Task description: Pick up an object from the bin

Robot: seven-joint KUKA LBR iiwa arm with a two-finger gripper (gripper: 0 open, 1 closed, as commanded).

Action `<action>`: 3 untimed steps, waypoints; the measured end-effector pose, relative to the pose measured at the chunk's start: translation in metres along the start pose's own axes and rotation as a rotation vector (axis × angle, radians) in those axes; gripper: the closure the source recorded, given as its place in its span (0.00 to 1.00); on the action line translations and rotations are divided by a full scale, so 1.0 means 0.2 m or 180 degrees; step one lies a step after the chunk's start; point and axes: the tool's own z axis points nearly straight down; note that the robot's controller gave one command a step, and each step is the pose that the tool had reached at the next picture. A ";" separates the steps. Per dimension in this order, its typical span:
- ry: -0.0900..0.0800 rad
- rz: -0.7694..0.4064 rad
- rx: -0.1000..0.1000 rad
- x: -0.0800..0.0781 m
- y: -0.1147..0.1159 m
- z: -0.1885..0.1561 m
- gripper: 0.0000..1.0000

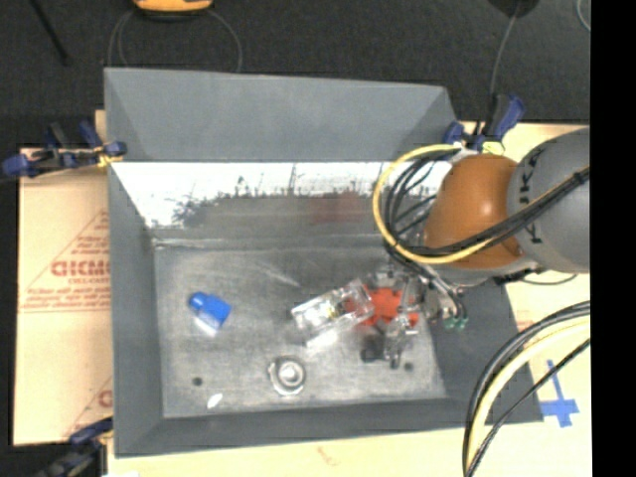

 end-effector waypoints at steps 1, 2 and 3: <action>-0.0041 -0.0018 -0.0004 -0.02 0.01 -0.01 1.00; 0.0055 0.0039 -0.0023 0.01 0.02 -0.44 1.00; 0.0060 -0.0515 -0.0025 0.29 0.05 -0.91 1.00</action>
Offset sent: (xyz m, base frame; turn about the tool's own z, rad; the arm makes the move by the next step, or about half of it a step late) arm 0.0000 0.0000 0.0000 0.0000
